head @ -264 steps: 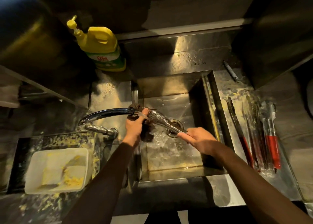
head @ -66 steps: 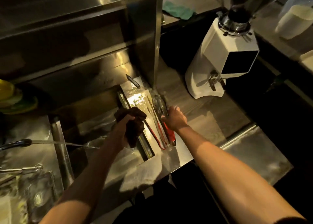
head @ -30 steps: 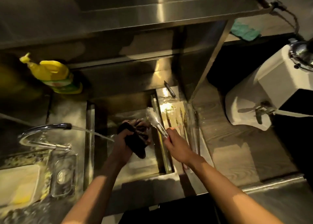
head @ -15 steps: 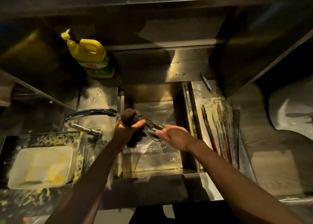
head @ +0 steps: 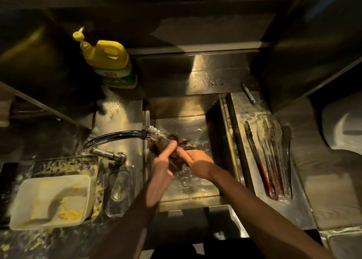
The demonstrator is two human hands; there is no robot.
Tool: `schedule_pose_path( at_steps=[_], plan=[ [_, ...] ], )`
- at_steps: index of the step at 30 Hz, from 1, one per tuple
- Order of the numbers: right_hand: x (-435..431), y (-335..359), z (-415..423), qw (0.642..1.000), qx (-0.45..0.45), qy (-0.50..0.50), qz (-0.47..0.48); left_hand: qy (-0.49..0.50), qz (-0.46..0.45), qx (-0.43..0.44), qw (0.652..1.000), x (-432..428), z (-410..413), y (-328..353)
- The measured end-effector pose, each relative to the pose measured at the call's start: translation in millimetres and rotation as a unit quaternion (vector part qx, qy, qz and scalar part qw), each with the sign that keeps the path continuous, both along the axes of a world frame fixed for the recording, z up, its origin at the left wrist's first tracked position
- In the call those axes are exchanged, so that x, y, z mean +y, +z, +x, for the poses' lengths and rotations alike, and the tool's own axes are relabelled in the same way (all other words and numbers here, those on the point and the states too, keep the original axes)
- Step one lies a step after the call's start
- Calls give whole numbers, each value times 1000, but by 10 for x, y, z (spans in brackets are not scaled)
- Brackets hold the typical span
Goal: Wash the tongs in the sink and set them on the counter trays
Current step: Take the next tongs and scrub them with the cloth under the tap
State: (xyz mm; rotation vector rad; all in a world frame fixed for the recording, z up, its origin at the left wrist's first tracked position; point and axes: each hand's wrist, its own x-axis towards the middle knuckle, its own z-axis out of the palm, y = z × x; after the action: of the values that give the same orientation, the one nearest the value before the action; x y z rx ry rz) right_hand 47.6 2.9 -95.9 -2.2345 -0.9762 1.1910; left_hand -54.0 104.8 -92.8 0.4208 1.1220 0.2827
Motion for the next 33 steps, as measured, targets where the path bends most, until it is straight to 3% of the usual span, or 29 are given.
schedule_pose_path(
  at_steps=[5,13,16,19,22,26,27,29,31,33],
  plan=[
    [-81,-57,16,999,-9,-24,28,-21,-33,66,997,29,73,86],
    [-287,47,529,995,-56,68,-47,5,31,28,999,357,-80,-92],
    [-387,103,646,985,-112,106,-83,-138,177,101,969,468,-200,-153],
    [-350,102,627,976,-161,117,-85,-186,163,93,964,438,-207,-165],
    [-364,97,498,978,-160,110,-68,-91,100,78,988,402,-167,-147],
    [-521,-50,317,997,-61,-38,-17,77,-35,0,996,394,-23,-100],
    [-553,-127,267,996,-86,-25,-18,99,-42,-13,994,388,14,-85],
    [-561,-225,144,995,-29,-85,-35,109,-32,-18,993,361,49,-55],
    [-525,-227,17,996,-32,-76,-40,94,-8,-8,996,287,73,24],
    [-456,-122,-40,990,-56,-133,-1,97,-6,-6,995,245,86,47]
  ],
)
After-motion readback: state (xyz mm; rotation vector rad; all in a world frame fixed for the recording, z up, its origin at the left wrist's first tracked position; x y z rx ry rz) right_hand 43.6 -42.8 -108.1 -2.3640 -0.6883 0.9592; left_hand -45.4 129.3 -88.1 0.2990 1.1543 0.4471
